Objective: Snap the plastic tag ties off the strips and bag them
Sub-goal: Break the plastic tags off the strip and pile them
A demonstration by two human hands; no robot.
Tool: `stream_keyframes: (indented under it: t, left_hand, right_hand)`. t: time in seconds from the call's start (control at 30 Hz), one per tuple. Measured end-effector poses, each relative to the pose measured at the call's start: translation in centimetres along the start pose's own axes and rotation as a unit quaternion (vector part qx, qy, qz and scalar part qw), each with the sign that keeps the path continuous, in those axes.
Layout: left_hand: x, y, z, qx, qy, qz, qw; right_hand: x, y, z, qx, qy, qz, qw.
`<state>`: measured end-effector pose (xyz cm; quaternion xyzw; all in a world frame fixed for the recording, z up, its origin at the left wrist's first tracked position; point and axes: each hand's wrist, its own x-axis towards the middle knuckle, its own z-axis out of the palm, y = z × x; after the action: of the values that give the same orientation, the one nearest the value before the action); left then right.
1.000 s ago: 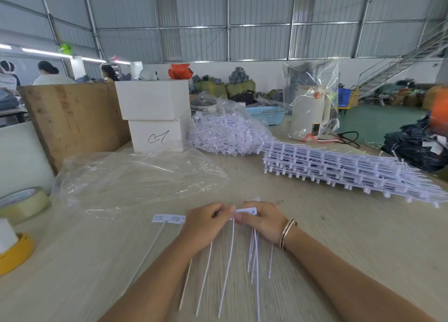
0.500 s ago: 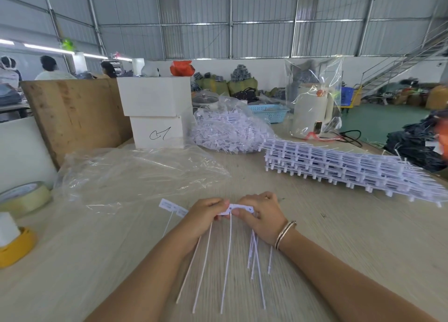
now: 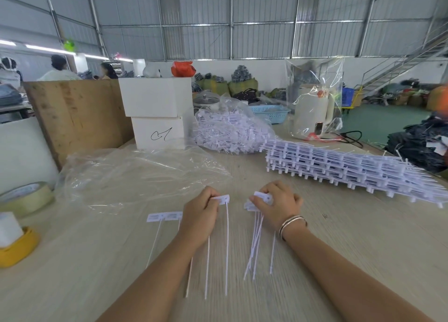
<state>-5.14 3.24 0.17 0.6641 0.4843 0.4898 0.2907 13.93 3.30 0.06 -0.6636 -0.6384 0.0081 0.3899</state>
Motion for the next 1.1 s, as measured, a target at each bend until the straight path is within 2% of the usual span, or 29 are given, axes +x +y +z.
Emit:
stream_keyframes:
  t: [0.17,0.37,0.43,0.53,0.67,0.77,0.87,1.0,1.1]
  left_hand:
    - [0.2,-0.6,-0.3,0.090,0.032,0.002,0.995]
    - [0.3,-0.7,-0.1,0.155,0.015,0.030,0.987]
    - [0.3,-0.5,0.0,0.154,0.012,0.036,0.987]
    - [0.0,0.1,0.3,0.118,-0.006,0.071,0.990]
    - [-0.7,0.9,0.9,0.073,-0.067,0.136,0.986]
    - [-0.8,1.2,0.8,0.067,-0.080,0.141,0.984]
    - [-0.6,1.1,0.4,0.141,-0.074,0.154,0.975]
    - [-0.4,1.1,0.3,0.326,-0.023,0.170,0.930]
    - [-0.3,1.2,0.4,0.358,-0.011,0.159,0.920]
  right_hand:
    - [0.4,1.0,-0.2,-0.065,-0.040,0.036,0.996]
    - [0.1,0.9,-0.3,-0.090,-0.080,0.053,0.991]
    - [-0.1,0.7,-0.4,-0.077,-0.044,0.023,0.996]
    - [-0.9,-0.5,-0.5,-0.030,0.017,-0.087,0.996]
    - [-1.8,-1.7,-0.3,-0.022,-0.065,-0.194,0.979]
    - [-1.6,-1.6,-0.3,0.000,-0.108,-0.196,0.975]
    - [-1.6,-1.4,-0.5,0.054,-0.108,-0.178,0.977]
    - [-1.4,-1.3,-0.7,0.074,-0.109,-0.163,0.978]
    - [-1.5,-1.3,-0.7,0.075,-0.116,-0.157,0.978]
